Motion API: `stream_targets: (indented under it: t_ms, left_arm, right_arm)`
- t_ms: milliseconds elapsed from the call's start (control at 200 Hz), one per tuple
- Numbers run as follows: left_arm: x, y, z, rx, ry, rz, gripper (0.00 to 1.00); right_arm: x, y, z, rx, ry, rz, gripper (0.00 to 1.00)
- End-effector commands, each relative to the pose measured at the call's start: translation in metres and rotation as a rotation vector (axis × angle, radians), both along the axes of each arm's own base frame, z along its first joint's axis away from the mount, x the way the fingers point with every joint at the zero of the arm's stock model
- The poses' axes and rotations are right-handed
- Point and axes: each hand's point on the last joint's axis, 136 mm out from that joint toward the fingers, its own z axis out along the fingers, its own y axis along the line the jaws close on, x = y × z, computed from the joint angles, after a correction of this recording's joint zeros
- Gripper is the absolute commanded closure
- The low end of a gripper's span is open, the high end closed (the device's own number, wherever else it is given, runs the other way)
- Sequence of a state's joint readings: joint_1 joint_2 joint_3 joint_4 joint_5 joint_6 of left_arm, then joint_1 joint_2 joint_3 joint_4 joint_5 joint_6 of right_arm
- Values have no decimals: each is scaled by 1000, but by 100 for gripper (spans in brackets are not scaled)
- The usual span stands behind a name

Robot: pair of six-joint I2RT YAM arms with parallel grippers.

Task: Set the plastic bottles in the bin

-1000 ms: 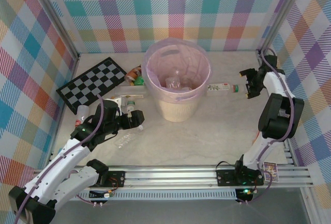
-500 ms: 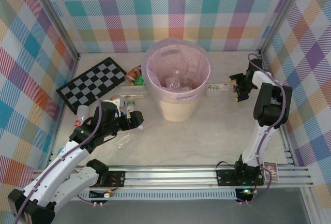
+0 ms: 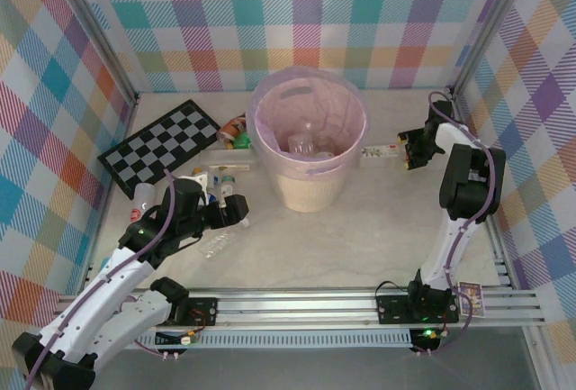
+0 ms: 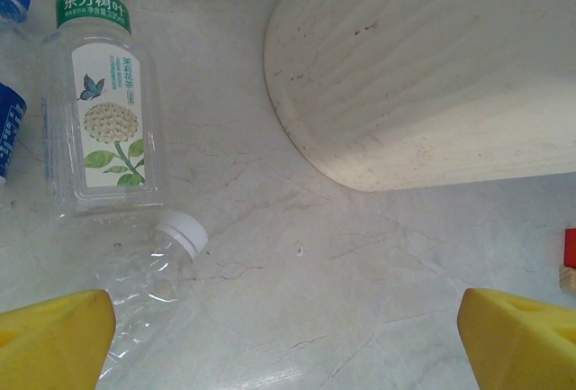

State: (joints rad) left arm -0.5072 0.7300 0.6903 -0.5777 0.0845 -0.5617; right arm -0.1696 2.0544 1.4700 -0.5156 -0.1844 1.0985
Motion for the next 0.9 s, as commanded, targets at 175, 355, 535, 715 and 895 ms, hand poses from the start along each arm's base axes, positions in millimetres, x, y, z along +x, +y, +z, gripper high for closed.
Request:
stream_targets:
  t_ms: [175,355,535,715,895]
  left_arm:
    - [-3,7,2,8,2,28,3]
    - [-1,8,1,20,4,29,3]
    - [4,6,0,35,8,25,3]
    - [8,4,-4,35,14,25,3]
    - [12,6,-9,71,24,32,3]
  right_arm:
    - [1,-4,22,-22,-40,20,48]
    - [1,-10,50,-47,-95,58,55]
    - [-4,-20,89,-103,-156,101,58]
    - [-11,-21,160,-205,-300,205,63]
    - [-32,-21,247,-330,-462,248,70]
